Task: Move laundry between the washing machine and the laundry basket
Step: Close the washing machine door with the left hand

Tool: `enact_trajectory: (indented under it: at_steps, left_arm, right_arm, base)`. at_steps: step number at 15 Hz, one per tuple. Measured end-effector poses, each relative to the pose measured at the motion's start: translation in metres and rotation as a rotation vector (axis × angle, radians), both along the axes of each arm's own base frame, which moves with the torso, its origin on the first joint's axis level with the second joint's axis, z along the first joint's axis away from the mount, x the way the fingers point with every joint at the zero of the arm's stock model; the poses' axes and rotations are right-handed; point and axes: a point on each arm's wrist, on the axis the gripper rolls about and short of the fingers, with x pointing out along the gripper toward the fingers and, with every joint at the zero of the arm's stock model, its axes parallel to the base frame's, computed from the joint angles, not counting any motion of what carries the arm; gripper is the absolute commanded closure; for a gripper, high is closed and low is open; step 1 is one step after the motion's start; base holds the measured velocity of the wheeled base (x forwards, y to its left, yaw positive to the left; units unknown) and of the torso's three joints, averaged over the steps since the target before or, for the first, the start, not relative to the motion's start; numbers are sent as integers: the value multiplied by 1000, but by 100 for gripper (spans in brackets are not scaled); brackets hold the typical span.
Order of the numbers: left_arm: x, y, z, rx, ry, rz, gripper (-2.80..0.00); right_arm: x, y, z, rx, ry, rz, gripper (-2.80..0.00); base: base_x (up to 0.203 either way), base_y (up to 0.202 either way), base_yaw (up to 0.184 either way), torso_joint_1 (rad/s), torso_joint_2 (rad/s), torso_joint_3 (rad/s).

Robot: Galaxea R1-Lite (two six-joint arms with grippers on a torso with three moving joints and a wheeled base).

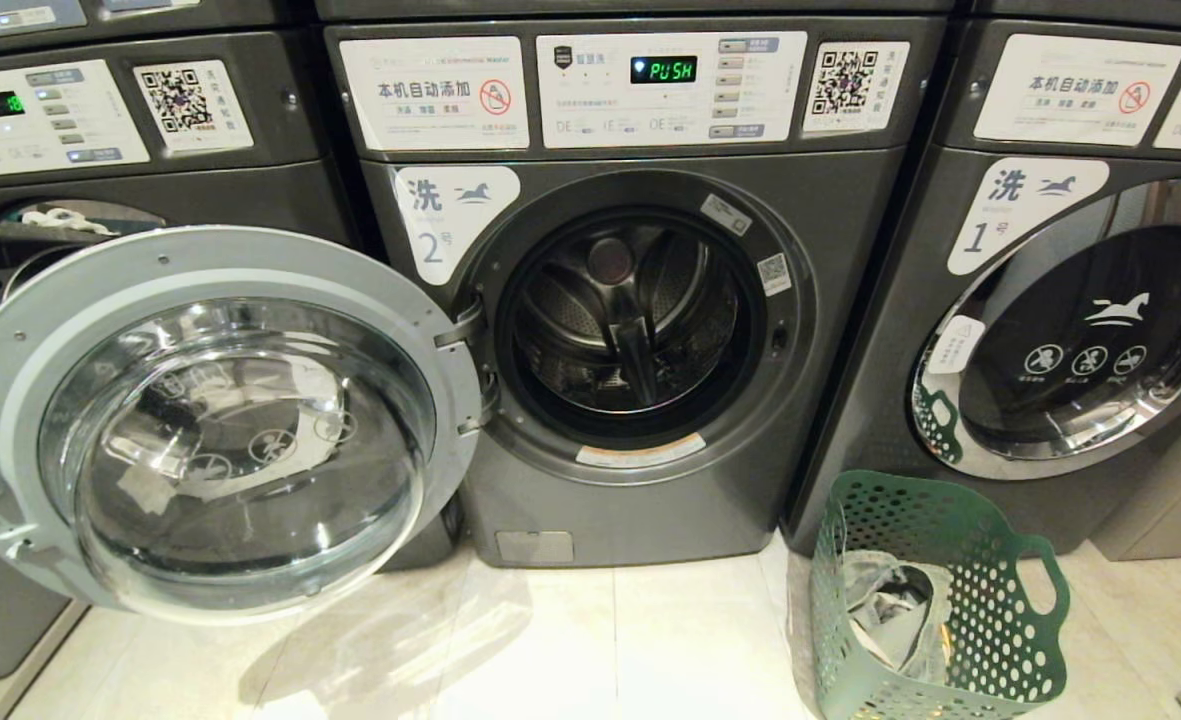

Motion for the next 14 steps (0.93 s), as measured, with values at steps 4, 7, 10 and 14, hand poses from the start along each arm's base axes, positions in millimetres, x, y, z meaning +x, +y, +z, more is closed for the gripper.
enact_trajectory:
  at_steps: [4, 7, 10, 14]
  left_arm:
    - [18, 53, -7, -154, -3, -109, 0]
    - [34, 80, -16, -214, 14, -154, 0]
    - [56, 99, -33, -256, 50, -177, 0]
    - [86, 122, -52, -300, 88, -194, 0]
  right_arm:
    - [0, 0, 0, 2, 0, -1, 0]
    - [0, 0, 0, 10, 0, -1, 0]
    - [0, 0, 0, 23, -1, -2, 0]
    - [0, 0, 0, 39, -3, -2, 0]
  base:
    - [0, 0, 0, 0, 0, 0]
    - [0, 0, 0, 0, 0, 0]
    - [0, 0, 0, 0, 0, 0]
    - [0, 0, 0, 0, 0, 0]
